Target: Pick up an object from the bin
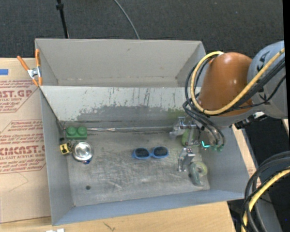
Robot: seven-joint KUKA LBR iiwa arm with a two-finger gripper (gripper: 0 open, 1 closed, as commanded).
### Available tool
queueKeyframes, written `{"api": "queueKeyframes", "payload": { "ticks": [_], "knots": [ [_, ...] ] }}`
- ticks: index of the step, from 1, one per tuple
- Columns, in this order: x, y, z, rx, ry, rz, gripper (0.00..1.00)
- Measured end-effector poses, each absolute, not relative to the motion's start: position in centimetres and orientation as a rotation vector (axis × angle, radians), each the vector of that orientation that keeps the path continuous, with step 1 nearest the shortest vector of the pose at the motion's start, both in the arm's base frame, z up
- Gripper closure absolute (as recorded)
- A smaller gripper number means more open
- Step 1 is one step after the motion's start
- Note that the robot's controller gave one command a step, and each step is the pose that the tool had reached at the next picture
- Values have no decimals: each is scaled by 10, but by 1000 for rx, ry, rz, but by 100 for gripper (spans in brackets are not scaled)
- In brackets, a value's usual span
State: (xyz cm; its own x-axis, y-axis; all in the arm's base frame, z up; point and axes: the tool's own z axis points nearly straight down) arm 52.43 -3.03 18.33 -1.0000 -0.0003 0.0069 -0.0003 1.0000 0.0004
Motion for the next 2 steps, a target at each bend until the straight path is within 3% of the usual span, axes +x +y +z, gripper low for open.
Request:
{"api": "queueKeyframes", "payload": {
  "ticks": [1,2],
  "knots": [
    [578,6,71,30,-3151,0,0],
    [578,16,101,122,-3144,-1,0]
  ]
}}
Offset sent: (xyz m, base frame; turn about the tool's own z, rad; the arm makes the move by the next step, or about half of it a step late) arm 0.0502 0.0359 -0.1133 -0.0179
